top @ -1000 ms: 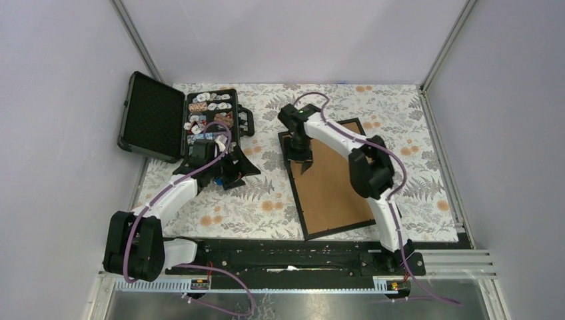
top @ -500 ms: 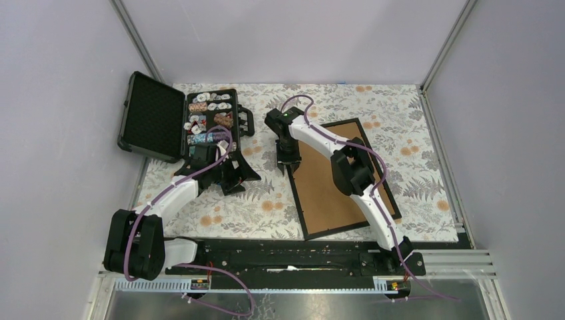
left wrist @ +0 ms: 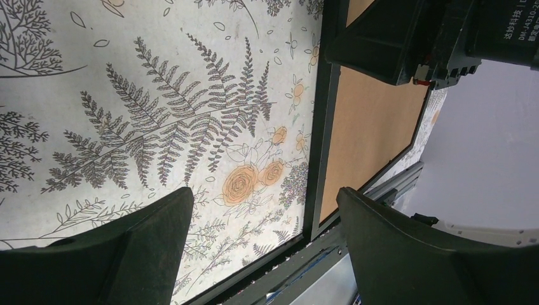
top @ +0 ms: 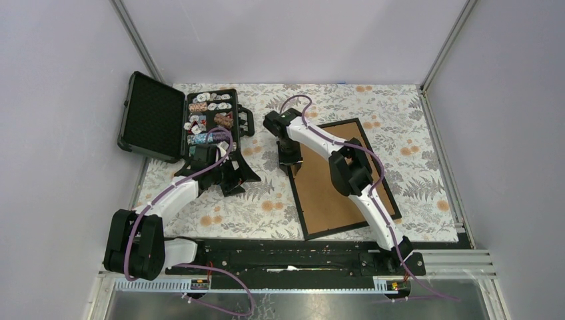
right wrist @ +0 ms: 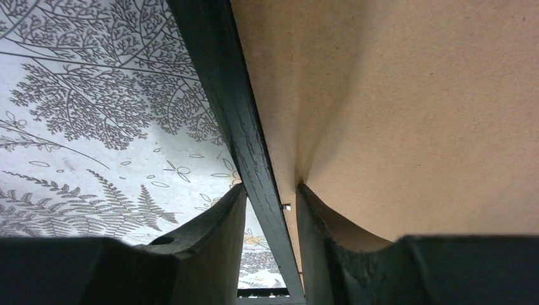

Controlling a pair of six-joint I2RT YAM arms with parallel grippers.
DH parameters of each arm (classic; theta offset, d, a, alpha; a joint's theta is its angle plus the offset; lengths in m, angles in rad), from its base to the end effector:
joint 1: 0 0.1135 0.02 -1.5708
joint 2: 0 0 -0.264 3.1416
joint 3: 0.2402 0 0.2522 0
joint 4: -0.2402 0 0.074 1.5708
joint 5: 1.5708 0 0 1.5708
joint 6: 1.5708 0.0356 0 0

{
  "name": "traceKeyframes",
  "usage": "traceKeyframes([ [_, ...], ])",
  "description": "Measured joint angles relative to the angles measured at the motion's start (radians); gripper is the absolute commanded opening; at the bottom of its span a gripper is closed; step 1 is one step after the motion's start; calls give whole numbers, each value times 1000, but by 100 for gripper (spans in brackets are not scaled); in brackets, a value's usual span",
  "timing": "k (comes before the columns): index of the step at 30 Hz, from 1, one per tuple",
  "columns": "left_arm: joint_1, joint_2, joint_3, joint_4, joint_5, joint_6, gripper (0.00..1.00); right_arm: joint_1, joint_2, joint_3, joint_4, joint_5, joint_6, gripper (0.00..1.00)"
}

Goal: Put the photo into the frame

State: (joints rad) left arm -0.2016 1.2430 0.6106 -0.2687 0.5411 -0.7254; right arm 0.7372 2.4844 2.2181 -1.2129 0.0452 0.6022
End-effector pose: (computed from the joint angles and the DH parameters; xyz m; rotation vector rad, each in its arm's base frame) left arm 0.2245 -0.0646 0.1851 -0.4284 2.5617 -1.0436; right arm 0.3647 0.3290 0.1591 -0.2020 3.0349 0.0326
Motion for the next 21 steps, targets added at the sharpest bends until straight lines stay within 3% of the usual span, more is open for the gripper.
traceKeyframes([
  [3,0,0,0,0,0,0,89,10,23,42,-21,8,4,31],
  [11,31,25,0,4,16,-6,89,42,40,66,-34,71,13,34],
  [12,35,37,0,8,24,-9,89,44,39,65,-32,77,14,28],
  [14,40,58,0,13,37,-15,89,46,39,63,-34,91,13,5],
  [15,41,73,0,19,48,-21,89,47,38,63,-34,94,7,0],
  [21,42,147,2,93,114,-81,85,58,-39,-59,68,108,-85,0],
])
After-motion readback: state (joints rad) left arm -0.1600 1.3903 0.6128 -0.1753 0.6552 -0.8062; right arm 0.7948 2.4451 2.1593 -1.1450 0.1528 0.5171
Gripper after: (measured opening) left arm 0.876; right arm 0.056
